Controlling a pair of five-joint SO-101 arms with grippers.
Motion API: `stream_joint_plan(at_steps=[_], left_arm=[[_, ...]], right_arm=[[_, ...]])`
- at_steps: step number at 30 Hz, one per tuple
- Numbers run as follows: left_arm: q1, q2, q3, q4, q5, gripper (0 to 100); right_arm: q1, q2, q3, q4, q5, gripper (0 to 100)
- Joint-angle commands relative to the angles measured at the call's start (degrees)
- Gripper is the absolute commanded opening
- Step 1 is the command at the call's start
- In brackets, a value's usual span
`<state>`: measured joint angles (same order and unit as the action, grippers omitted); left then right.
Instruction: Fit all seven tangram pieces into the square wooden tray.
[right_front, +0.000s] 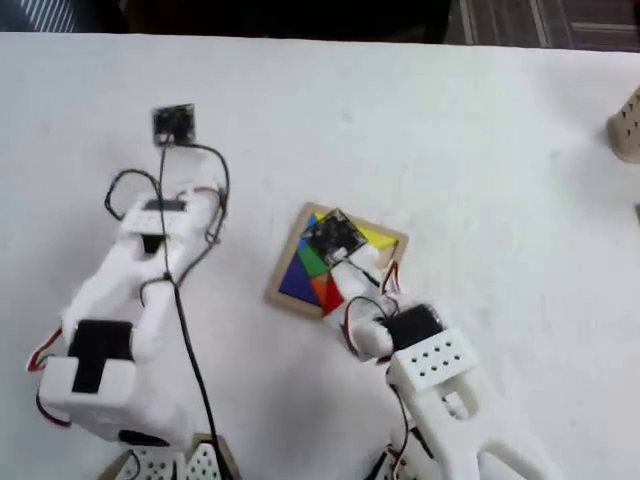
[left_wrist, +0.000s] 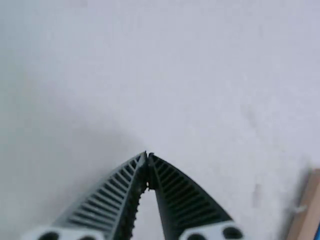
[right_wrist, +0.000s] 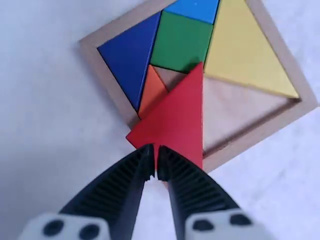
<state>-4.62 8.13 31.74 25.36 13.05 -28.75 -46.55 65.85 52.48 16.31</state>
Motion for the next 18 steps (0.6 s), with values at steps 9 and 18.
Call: stream_joint_plan(at_steps=[9, 18], left_arm=[[-2.07, 6.55, -14.33, 9.14, 0.26, 2], [-1.8, 6.81, -14.33, 9.14, 0.26, 2]], right_arm=[[-1.27, 11.56, -0.7, -8.31, -3.43, 1.9], [-1.54, 12.26, -0.7, -14.2, -3.78, 2.1]])
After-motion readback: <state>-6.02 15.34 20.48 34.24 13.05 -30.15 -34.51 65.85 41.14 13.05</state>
